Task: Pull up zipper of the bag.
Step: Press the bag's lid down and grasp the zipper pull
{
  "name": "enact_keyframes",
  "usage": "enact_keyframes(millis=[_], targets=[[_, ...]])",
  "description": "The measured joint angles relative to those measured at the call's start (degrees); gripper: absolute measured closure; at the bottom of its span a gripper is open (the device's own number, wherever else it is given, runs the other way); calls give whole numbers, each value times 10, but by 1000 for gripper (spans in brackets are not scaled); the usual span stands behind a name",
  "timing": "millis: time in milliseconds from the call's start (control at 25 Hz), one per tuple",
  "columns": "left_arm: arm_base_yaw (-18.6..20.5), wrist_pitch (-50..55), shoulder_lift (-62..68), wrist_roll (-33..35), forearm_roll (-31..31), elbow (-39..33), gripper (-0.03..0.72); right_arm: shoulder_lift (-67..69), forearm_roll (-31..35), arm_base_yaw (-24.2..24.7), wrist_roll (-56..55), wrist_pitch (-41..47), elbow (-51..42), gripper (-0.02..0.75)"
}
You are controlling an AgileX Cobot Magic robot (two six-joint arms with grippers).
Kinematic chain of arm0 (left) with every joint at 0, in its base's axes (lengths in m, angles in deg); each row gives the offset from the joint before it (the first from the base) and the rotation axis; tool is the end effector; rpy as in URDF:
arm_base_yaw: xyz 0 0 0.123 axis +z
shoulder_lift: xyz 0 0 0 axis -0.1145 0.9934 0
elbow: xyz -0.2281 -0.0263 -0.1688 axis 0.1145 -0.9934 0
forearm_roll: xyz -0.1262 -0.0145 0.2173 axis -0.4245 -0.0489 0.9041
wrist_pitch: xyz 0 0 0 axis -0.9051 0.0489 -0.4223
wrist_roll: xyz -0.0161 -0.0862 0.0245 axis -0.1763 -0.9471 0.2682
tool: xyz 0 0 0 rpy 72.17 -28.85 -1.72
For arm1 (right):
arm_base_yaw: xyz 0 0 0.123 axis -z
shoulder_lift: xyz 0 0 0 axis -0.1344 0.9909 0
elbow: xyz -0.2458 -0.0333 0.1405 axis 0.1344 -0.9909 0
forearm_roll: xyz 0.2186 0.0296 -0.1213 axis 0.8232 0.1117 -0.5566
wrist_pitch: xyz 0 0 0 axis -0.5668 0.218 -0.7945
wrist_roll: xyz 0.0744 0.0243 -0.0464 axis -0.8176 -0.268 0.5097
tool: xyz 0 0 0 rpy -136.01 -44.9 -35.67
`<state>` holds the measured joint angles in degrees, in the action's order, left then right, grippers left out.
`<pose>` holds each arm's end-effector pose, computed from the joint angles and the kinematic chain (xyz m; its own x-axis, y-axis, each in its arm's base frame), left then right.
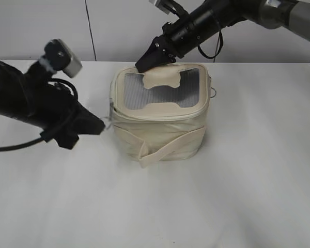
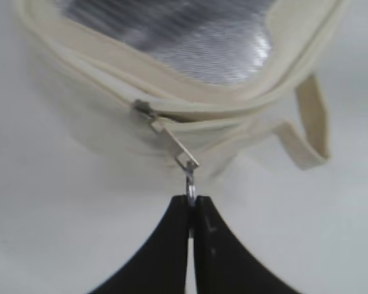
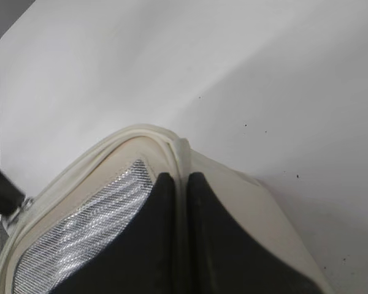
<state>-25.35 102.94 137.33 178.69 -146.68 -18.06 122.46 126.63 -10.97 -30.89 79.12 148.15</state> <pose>0.2730 -0.1421 0.1933 -0.3791 0.6055 -0.6997 0.8784 0.4733 -0.0663 0.4771 0.2340 0.1886 -0.6222 -0.4657 -0.6292 -0.7828 0.3782 0.4941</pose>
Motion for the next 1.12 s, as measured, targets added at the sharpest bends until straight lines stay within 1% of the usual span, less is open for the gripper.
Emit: enact_keyframes(millis=[120,200,400,440,520,600,680,720,760,800,840,880,920,1040,1120], targets=[[-59,6,0,-19,5,-12,697,0,-1,0,-11,0,0,697],[-102,-12,0,-25,2,-14,697,0,-1,0,-14,0,0,697],[-221,-139,3,-21,-44,-9,694,0,-1,0,-17,0,0,697],[-237,-159,5,-21,-54,-6,694,0,-1,0,-17,0,0,697],[-247,-172,8,-22,-73,-4,693,0,-2,0,-19,0,0,697],[-245,-171,8,-35,-86,-4,688,0,-2,3,-22,0,0,678],[-236,-155,7,-44,-90,-4,652,0,-2,8,-37,0,5,598],[-229,-134,3,-48,-90,-4,607,0,-7,13,-48,0,11,534],[-222,-113,-3,-51,-90,-4,547,0,-12,22,-60,0,17,471],[-211,-95,-13,-55,-89,-4,490,-1,-14,32,-74,0,22,428],[-197,-76,-25,-64,-83,-4,422,-4,-19,45,-86,0,25,409],[-178,-60,-39,-80,-75,-4,363,-9,-25,61,-95,0,27,400],[-159,-52,-51,-97,-66,-4,339,-15,-30,77,-108,0,28,400],[-74,-8,-76,-133,-47,3,325,-38,-43,131,-140,-1,21,412],[-11,38,-67,-139,-45,33,330,-60,-36,163,-141,-3,-12,426]])
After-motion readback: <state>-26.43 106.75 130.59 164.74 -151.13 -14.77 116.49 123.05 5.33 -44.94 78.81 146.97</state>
